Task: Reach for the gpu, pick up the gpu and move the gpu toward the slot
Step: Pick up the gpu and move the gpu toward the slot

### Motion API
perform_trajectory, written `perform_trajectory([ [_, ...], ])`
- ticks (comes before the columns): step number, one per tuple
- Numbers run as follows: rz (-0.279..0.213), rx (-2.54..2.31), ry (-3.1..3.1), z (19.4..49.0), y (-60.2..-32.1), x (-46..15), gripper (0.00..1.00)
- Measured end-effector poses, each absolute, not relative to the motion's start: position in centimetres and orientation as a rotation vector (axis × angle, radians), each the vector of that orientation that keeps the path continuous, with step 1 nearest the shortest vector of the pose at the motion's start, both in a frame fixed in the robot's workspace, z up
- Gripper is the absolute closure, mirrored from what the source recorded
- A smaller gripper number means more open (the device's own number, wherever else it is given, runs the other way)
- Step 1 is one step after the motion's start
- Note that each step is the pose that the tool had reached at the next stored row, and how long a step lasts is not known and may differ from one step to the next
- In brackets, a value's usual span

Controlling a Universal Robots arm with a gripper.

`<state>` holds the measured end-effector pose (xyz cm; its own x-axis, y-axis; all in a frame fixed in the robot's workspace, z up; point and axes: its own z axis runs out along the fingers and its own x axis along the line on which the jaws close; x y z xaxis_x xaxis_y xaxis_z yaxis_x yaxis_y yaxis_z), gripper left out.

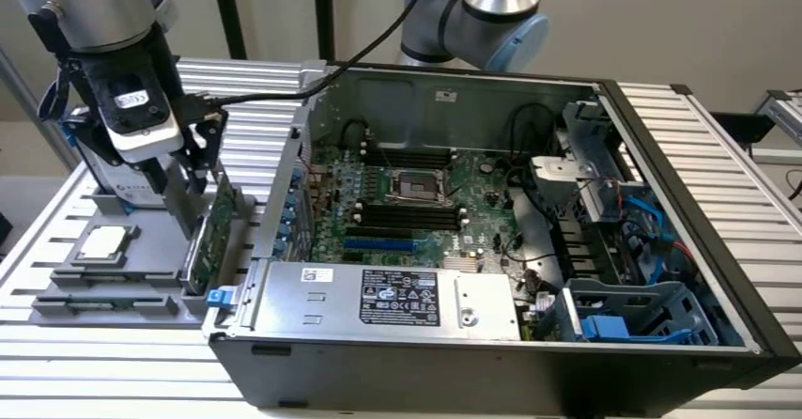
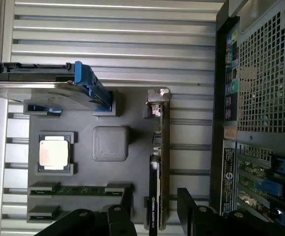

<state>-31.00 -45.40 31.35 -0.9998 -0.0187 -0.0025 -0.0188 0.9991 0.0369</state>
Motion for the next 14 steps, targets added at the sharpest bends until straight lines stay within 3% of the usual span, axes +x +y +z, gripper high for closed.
perform_trajectory([
  [14,0.058,-0.029,3.137,28.8,-45.4,-31.0,0.52],
])
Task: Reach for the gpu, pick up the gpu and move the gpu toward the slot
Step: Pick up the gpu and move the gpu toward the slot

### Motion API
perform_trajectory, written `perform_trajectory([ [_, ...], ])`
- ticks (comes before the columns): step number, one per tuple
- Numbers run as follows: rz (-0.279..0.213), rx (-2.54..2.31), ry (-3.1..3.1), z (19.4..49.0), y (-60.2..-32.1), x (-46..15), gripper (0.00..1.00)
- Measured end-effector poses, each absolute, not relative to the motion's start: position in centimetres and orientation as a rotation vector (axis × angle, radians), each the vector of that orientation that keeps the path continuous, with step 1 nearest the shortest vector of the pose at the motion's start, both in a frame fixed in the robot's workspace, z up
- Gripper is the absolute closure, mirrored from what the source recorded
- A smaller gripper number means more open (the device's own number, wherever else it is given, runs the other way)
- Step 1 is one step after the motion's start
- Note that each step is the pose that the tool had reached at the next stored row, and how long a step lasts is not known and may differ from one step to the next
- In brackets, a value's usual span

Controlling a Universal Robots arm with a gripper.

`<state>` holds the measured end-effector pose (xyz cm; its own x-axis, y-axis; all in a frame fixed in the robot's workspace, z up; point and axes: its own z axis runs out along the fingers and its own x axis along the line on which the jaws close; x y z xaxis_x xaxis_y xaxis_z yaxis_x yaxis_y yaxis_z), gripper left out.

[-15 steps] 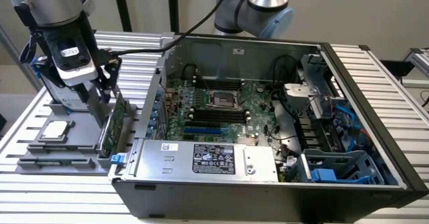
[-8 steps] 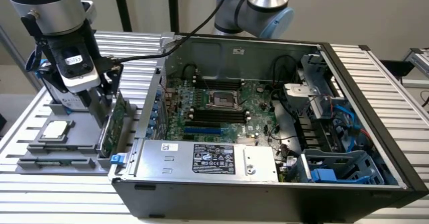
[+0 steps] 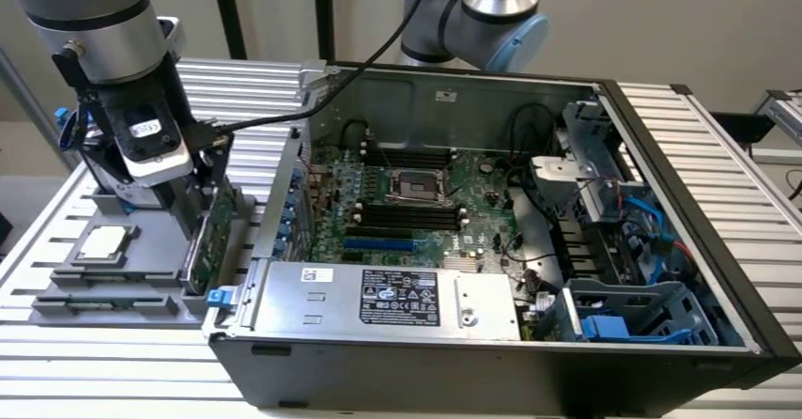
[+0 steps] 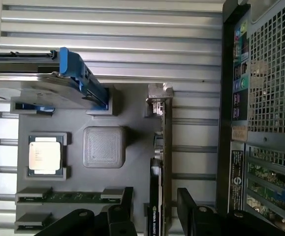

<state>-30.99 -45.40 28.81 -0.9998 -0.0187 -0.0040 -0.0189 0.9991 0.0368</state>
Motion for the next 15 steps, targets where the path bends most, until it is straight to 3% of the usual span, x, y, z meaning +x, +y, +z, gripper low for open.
perform_trajectory([
  [15,0.057,-0.03,3.121,26.1,-45.4,-31.0,0.52],
])
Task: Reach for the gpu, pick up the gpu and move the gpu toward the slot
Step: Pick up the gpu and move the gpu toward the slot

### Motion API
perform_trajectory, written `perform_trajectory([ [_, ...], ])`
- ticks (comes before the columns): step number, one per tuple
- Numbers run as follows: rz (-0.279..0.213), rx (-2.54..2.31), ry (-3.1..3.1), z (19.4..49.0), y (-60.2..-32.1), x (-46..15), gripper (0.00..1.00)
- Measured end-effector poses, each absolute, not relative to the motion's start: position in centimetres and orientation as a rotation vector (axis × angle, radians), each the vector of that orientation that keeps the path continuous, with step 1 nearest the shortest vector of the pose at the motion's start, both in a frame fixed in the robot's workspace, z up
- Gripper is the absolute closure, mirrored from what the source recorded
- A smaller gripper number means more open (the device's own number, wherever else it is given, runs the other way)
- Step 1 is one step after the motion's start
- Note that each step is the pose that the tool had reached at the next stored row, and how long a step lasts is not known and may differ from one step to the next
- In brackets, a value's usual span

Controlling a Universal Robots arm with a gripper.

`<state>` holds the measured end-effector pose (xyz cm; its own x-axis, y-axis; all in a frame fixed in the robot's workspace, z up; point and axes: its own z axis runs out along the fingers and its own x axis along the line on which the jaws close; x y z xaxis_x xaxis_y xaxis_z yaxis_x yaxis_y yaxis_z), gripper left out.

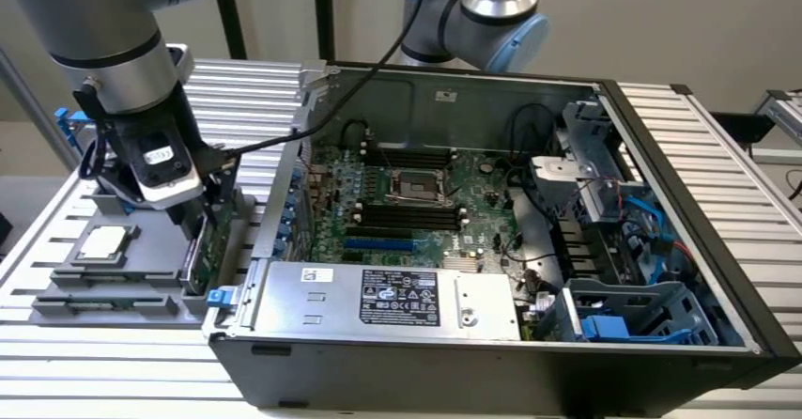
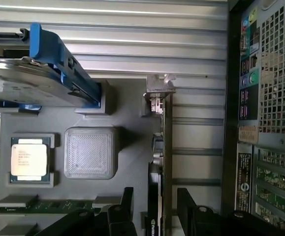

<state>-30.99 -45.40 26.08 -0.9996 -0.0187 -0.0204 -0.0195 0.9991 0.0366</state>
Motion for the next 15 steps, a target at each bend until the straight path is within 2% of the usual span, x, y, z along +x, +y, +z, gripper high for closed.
perform_trajectory([
  [15,0.055,-0.031,3.078,24.0,-45.4,-31.1,0.52],
])
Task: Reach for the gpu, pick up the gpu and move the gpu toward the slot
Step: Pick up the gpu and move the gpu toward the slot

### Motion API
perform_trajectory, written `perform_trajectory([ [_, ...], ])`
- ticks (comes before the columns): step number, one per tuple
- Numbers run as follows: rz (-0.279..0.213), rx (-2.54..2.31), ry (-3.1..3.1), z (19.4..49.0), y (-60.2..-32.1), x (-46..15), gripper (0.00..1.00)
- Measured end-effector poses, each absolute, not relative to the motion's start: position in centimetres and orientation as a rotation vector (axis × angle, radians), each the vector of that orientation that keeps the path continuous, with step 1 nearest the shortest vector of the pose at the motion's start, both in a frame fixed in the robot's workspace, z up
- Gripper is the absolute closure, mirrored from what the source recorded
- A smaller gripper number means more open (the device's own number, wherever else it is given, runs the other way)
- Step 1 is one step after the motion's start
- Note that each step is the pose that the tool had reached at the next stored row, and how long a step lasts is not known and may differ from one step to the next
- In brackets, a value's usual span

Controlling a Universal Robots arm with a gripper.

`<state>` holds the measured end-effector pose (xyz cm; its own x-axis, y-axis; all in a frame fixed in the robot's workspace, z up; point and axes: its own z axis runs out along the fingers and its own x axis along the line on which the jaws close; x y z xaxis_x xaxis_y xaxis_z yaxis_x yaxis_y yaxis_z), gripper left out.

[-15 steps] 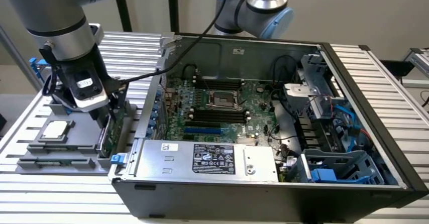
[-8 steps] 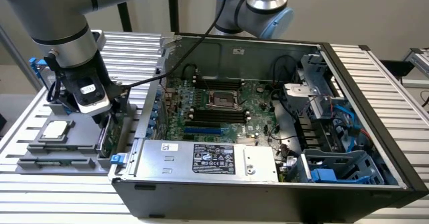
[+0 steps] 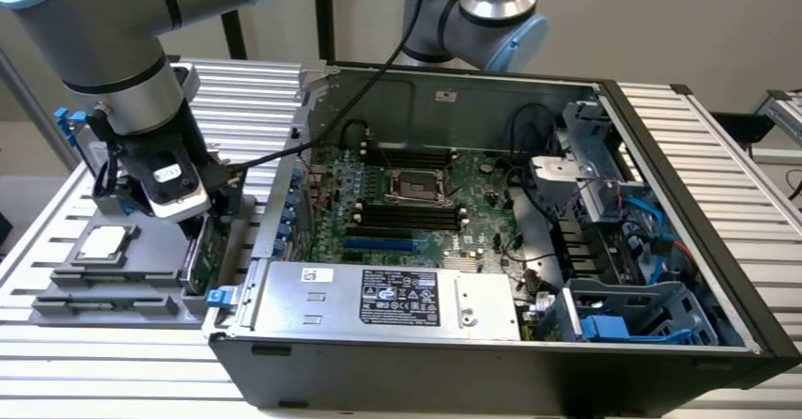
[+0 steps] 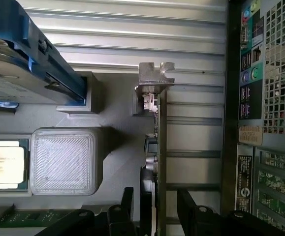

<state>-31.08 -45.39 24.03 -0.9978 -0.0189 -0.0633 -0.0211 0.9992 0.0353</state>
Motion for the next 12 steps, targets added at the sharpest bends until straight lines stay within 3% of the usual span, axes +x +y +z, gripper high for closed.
perform_trajectory([
  [12,0.051,-0.012,3.078,23.88,-45.32,-31.82,0.54],
])
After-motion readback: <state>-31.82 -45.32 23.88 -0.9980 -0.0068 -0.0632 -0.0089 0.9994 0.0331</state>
